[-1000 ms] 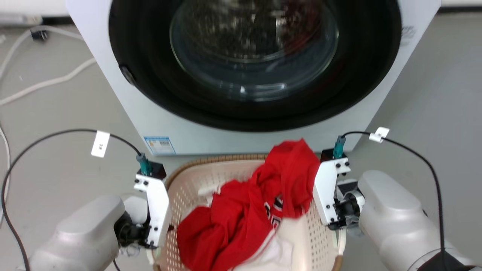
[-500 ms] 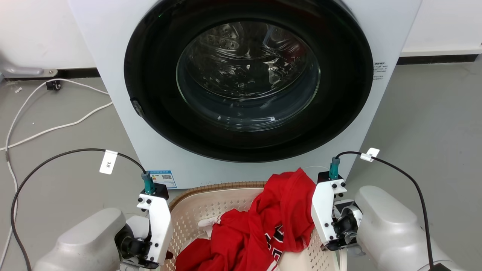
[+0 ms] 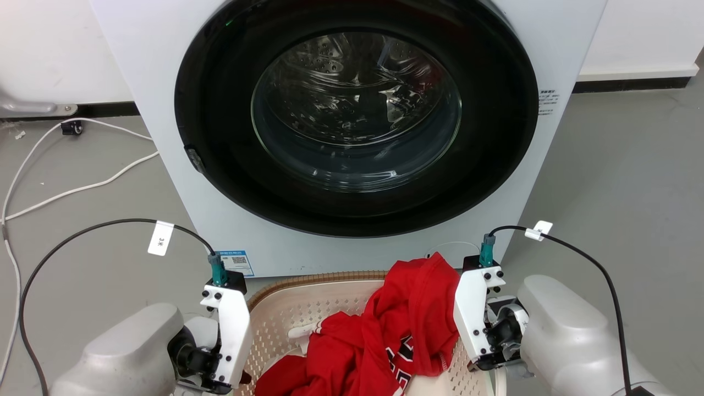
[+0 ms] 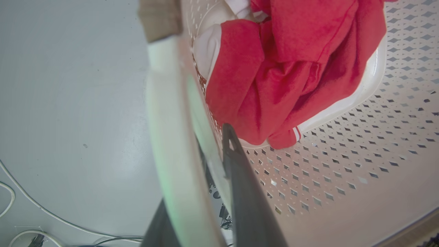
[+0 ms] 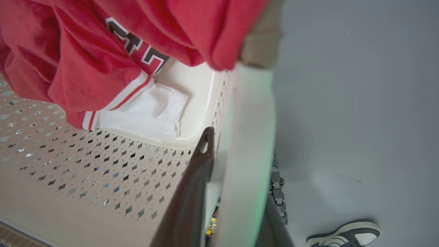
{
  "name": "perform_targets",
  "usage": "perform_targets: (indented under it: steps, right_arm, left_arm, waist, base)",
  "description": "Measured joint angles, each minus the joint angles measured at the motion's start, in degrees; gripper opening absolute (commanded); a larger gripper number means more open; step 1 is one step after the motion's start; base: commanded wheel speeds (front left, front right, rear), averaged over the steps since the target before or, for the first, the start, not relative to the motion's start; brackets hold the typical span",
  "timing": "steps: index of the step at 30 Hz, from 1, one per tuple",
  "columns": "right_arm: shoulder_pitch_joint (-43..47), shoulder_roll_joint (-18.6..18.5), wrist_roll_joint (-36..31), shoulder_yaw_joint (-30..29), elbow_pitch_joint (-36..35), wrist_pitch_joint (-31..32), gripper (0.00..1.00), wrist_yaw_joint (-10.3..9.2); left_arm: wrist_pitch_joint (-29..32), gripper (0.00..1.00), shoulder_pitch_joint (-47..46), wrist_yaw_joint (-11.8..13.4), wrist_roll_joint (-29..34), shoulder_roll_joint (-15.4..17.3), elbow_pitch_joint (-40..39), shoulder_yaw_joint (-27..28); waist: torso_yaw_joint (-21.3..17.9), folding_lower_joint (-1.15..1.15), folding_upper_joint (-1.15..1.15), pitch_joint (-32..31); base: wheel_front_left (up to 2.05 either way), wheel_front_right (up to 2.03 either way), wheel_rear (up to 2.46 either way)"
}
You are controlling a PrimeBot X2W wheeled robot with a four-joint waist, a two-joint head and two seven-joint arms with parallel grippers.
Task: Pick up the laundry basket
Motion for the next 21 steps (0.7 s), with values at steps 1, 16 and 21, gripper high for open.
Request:
perform_targets:
  steps: [1, 16, 21]
  right_arm:
    - [0.0, 0.0, 0.1, 0.1, 0.1, 0.0, 0.0, 0.0]
    - [-0.7, 0.0, 1.7, 1.9, 0.5, -0.5, 0.0, 0.0]
    - [-1.3, 0.0, 2.1, 2.5, 0.7, -0.5, 0.0, 0.0]
  left_arm:
    - [0.1, 0.0, -0.1, 0.0, 0.0, 0.0, 0.1, 0.0]
    - [0.8, 0.0, -1.0, 0.0, -0.1, -0.2, 0.6, -0.1]
    - [1.0, 0.0, -1.3, 0.0, -0.3, -0.3, 0.8, -0.1]
  waist:
    - [0.0, 0.0, 0.0, 0.0]
    - [0.0, 0.0, 0.0, 0.5]
    - [0.0, 0.01, 0.0, 0.7]
  base:
    - [0.0, 0.0, 0.0]
    - [0.0, 0.0, 0.0]
    - [0.0, 0.0, 0.0]
